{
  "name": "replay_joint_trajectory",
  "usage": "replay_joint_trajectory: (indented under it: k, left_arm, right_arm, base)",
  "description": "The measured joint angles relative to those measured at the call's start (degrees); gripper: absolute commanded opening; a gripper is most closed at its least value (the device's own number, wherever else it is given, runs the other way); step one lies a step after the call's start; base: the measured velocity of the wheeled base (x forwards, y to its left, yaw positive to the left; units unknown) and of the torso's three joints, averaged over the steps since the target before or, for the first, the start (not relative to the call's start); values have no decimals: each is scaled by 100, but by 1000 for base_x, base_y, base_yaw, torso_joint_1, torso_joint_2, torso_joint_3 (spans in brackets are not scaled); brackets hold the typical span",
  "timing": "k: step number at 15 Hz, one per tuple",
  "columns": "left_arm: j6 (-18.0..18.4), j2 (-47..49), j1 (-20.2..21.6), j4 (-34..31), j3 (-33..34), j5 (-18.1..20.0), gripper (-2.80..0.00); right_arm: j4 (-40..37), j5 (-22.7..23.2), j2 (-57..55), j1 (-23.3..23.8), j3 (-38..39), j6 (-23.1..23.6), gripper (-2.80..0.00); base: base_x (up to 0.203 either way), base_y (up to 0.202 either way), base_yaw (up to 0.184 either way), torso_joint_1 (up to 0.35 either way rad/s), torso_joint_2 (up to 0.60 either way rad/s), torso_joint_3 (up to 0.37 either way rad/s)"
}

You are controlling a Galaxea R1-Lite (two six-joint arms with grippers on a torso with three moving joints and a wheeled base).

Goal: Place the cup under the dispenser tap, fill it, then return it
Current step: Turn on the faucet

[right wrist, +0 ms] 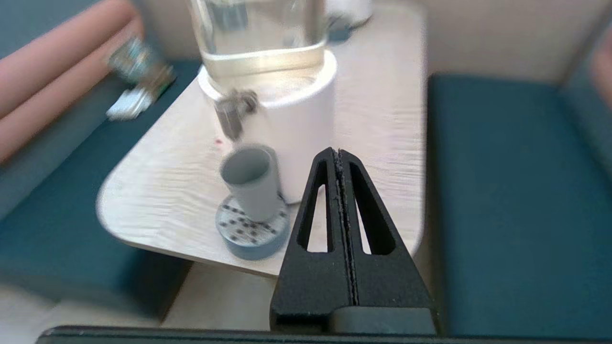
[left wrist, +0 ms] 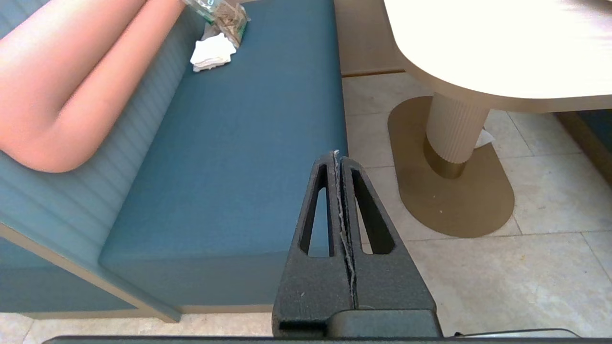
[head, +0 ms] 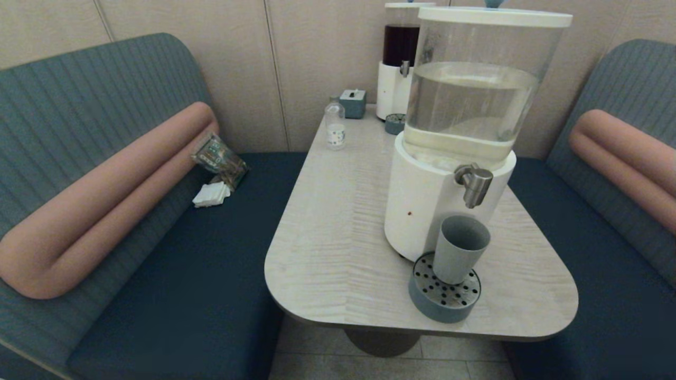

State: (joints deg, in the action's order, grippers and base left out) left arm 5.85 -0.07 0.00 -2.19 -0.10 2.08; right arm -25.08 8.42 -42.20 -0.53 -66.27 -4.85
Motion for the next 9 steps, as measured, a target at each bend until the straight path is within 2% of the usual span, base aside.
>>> replay_joint_trajectory:
  k: [2, 4, 7, 9]
  left_arm:
    - [-1, 0, 0, 0, 0, 0, -280]
    - [1, 2, 0, 2, 0, 2, -280]
    - [1, 5, 0, 0, 0, 1, -280]
    - [1, 5, 0, 0, 0, 2, -280]
  right_arm:
    - [-741, 69, -1145, -350, -1271, -46, -280]
    - [-1550, 186, -2164, -947, -2222, -74, -280]
    - [-2010, 287, -3159, -1536, -2703, -95, -280]
    - [-2010, 292, -3670, -1667, -2819, -90, -280]
  base:
    - [0, 0, 0, 0, 0, 0]
    - [0, 0, 0, 0, 0, 0]
    - [0, 0, 0, 0, 0, 0]
    - [0, 0, 0, 0, 0, 0]
